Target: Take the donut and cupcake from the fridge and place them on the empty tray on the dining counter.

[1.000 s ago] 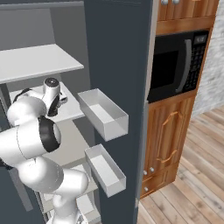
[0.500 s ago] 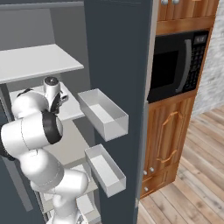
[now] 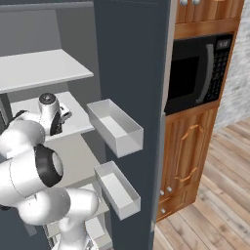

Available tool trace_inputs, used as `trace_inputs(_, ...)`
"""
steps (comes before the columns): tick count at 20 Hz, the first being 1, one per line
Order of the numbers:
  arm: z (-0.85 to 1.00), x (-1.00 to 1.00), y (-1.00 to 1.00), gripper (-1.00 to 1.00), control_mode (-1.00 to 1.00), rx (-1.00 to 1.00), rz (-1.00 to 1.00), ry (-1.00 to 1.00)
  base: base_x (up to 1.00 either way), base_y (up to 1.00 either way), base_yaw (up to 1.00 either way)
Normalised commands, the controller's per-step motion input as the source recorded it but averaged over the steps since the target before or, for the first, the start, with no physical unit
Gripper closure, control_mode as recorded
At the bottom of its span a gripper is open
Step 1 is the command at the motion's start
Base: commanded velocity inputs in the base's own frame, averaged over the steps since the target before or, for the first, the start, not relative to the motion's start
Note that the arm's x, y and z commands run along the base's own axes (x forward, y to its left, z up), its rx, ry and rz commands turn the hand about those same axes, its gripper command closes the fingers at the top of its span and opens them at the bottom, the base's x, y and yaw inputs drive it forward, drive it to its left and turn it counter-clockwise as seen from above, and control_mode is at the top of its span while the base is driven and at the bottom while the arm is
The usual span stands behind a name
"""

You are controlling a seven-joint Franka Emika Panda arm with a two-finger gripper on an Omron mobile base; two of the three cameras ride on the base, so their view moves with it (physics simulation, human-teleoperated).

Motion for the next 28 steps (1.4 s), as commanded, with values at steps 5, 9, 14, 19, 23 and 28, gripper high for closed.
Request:
trace_inputs(5, 0.13, -0.45, -0.53, 1.0, -1.0, 0.0, 0.0, 0.0, 0.0, 0.0, 0.0)
trace_inputs(9, 0.78, -0.57, -0.48, 1.0, -1.0, 0.0, 0.0, 0.0, 0.0, 0.0, 0.0)
trace_inputs(14, 1.0, -0.97, -0.26, 1.0, -1.0, -0.02, 0.0, -0.01, 0.0, 0.0, 0.0)
trace_inputs(19, 1.0, -1.0, -0.34, 1.0, -1.0, -0.03, 0.0, -0.02, 0.0, 0.0, 0.0)
trace_inputs(23, 0.86, -1.0, -0.48, 1.0, -1.0, 0.0, -0.02, 0.0, 0.0, 0.0, 0.0)
trace_inputs(28, 0.57, -1.0, -0.47, 1.0, -1.0, 0.0, -0.04, 0.01, 0.0, 0.0, 0.0)
